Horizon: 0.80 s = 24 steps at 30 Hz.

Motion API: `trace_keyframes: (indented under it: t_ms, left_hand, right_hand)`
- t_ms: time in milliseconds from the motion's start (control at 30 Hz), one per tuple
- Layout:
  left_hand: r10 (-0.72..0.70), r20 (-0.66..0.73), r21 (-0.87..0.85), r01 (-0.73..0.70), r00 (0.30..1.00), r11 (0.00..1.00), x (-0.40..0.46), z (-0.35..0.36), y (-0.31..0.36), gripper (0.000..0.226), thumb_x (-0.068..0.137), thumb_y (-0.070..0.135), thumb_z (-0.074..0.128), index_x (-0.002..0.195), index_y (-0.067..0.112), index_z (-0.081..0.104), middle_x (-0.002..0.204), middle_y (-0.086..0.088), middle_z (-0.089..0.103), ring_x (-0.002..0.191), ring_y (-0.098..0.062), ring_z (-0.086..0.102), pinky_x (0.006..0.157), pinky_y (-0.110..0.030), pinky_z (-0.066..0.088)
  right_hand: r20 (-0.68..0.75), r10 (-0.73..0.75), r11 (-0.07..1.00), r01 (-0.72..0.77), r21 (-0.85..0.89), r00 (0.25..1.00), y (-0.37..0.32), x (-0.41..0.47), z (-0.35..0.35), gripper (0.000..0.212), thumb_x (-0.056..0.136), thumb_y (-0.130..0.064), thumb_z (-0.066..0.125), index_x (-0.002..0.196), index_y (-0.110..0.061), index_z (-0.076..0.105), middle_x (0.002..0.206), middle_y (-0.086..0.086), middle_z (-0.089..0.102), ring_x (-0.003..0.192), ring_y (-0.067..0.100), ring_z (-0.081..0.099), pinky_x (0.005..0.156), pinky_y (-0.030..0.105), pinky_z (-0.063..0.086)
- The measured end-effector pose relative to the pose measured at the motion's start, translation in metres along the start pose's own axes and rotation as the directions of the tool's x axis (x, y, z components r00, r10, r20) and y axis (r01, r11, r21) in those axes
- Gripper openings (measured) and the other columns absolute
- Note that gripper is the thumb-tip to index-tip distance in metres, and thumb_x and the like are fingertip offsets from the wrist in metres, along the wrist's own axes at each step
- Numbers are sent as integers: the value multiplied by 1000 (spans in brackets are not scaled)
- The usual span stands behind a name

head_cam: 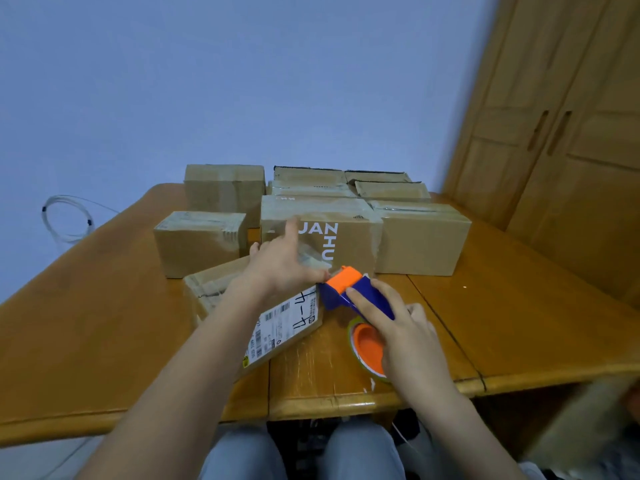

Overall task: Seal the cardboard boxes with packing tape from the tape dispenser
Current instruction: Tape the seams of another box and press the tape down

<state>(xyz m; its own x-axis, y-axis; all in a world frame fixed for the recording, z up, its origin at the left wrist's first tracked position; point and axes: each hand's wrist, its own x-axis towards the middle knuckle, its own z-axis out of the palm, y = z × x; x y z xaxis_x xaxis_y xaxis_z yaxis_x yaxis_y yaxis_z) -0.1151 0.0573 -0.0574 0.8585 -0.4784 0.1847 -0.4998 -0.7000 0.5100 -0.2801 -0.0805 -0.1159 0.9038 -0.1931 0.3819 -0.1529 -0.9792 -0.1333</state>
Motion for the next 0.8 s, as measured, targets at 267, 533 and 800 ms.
trace_keyframes:
  t_ms: [267, 533, 800]
  left_hand:
    - [-8, 8, 36, 7, 1000, 999, 1, -1, 3, 107, 72, 53, 74, 149, 26, 4, 137, -14, 52, 130, -37, 43, 112, -54, 24]
    - [7, 22, 55, -8, 1000, 998, -1, -3, 4, 105, 76, 53, 72, 150, 26, 2, 138, -12, 52, 128, -35, 45, 112, -52, 24]
    - [11, 71, 166, -23, 997, 986, -1, -2, 5, 115, 72, 61, 70, 152, 25, -4, 150, -11, 37, 133, -39, 37, 108, -51, 24]
  right_hand:
    - [159, 56, 997, -46, -65, 986, -7, -5, -23, 90, 90, 1, 45, 146, -53, -2, 157, -10, 1, 122, 27, 33, 97, 36, 38]
    - [165, 21, 997, -8, -81, 986, -14, 6, -24, 86, 89, 2, 41, 146, -52, 4, 156, -8, 9, 119, 31, 35, 93, 38, 37]
    - [152, -32, 998, 39, -49, 988, -12, 7, -21, 71, 93, -18, 42, 147, -51, 8, 153, -9, 14, 120, 26, 35, 96, 36, 41]
